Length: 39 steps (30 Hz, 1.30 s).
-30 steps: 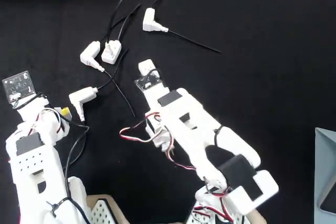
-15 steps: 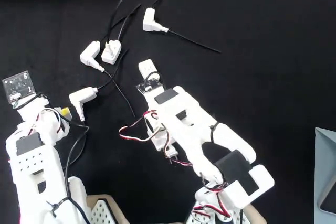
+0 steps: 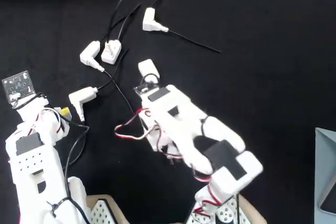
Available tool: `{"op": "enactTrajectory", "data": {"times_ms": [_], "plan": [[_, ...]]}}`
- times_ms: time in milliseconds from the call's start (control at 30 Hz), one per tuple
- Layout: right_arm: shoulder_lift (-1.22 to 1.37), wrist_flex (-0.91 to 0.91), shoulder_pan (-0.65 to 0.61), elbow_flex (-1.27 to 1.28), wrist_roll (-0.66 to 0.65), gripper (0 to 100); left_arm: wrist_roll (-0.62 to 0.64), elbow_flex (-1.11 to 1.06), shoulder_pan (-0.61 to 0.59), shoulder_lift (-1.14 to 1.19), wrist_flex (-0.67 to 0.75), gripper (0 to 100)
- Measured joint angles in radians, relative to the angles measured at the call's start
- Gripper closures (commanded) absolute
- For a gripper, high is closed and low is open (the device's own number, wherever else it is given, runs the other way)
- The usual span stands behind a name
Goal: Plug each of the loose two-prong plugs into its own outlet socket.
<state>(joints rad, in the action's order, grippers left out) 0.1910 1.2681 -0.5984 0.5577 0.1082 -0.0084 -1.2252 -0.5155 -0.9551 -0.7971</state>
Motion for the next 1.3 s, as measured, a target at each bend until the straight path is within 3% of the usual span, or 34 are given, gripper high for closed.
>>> {"op": "enactTrajectory", "data": {"times_ms": [67,200,400,633,833,1033,1133,1300], "plan": [[0.021,0.011,-0.005,-0.020,0.002,87.4,0.000,0.000,0.000,0.000,0.000,75],[0.026,0.048,-0.020,-0.041,0.002,98.9,0.000,0.000,0.000,0.000,0.000,75],[-0.026,0.097,-0.028,-0.026,-0.002,98.6,0.000,0.000,0.000,0.000,0.000,75],[-0.273,0.130,-0.037,-0.026,-0.058,98.7,0.000,0.000,0.000,0.000,0.000,75],[-0.362,0.020,-0.035,-0.026,-0.107,98.6,0.000,0.000,0.000,0.000,0.000,75],[-0.224,-0.123,-0.035,-0.026,-0.109,98.5,0.000,0.000,0.000,0.000,0.000,75],[-0.123,-0.172,-0.035,-0.028,-0.109,96.6,0.000,0.000,0.000,0.000,0.000,75],[-0.017,-0.092,-0.035,-0.132,-0.106,81.8,0.000,0.000,0.000,0.000,0.000,75]]}}
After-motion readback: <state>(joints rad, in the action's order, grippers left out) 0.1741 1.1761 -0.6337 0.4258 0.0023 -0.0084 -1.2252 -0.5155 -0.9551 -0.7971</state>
